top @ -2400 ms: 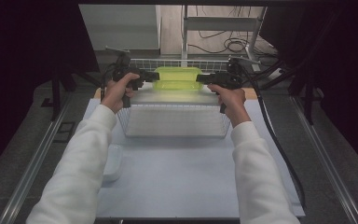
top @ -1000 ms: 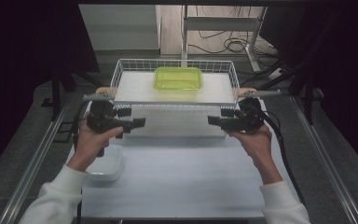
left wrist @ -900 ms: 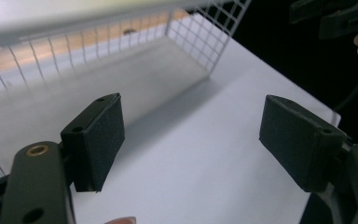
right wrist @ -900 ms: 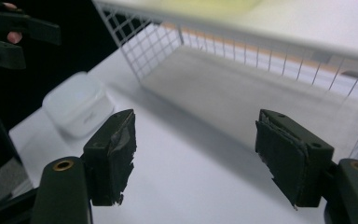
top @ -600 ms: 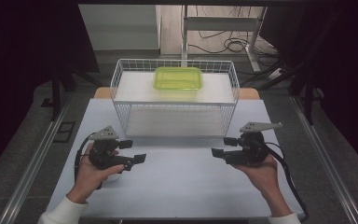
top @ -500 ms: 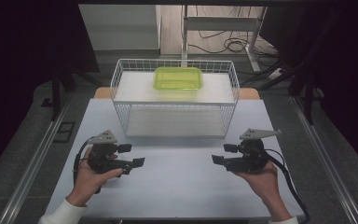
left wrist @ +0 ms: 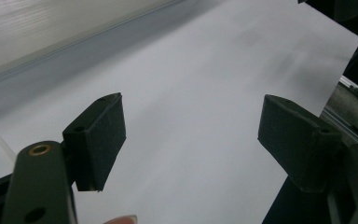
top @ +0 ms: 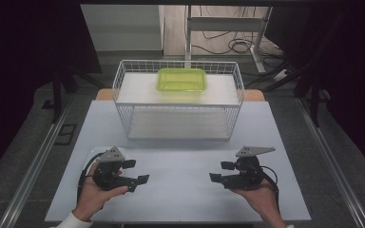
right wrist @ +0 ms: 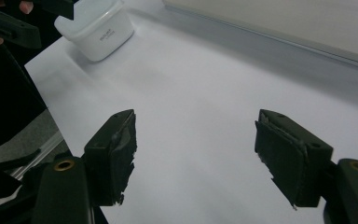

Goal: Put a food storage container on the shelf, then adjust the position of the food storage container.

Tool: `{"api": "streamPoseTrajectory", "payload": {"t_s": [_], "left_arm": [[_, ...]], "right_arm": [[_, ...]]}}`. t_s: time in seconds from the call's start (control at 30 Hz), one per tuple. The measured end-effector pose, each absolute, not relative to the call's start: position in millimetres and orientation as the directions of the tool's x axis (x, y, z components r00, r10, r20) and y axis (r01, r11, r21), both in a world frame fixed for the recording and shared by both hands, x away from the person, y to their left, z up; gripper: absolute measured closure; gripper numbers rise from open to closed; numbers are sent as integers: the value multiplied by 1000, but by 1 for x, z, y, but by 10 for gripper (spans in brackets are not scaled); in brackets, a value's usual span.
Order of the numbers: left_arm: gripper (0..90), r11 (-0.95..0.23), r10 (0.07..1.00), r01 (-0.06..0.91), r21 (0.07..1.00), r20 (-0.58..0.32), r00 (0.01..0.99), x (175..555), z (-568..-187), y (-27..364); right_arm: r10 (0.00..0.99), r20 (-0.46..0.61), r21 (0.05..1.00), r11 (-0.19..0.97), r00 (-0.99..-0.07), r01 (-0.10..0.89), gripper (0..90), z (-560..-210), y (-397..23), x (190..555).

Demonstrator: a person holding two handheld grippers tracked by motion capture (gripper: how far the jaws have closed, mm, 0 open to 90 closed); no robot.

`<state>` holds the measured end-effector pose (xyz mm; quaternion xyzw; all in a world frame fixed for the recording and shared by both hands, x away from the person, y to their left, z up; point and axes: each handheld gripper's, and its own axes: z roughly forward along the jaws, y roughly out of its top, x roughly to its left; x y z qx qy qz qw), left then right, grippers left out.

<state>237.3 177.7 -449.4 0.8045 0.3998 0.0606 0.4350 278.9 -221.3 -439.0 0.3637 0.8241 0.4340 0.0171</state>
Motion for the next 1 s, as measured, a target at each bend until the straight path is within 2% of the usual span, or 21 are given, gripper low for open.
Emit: {"api": "streamPoseTrajectory", "payload": {"t_s": [0.27,0.63,0.77,0.8,0.9,1.0], "left_arm": [[222,-309,708,594,743,-238,665,237,-451,179],[219,-315,737,603,733,-212,642,235,-448,192],[215,-288,761,610,739,-211,614,234,-438,215],[221,-257,784,619,742,-214,582,232,-433,233],[267,-234,803,632,739,-220,555,230,-429,252],[284,-188,850,655,732,-214,482,227,-427,285]], "right_arm": [[620,268,720,379,-737,581,234,-448,-215,278],[625,272,717,376,-732,588,231,-449,-214,277],[626,272,716,375,-730,588,231,-448,-215,277],[629,270,711,380,-729,592,231,-449,-216,277],[631,275,707,379,-725,598,231,-451,-216,277],[635,269,700,387,-724,600,235,-453,-215,279]]}}
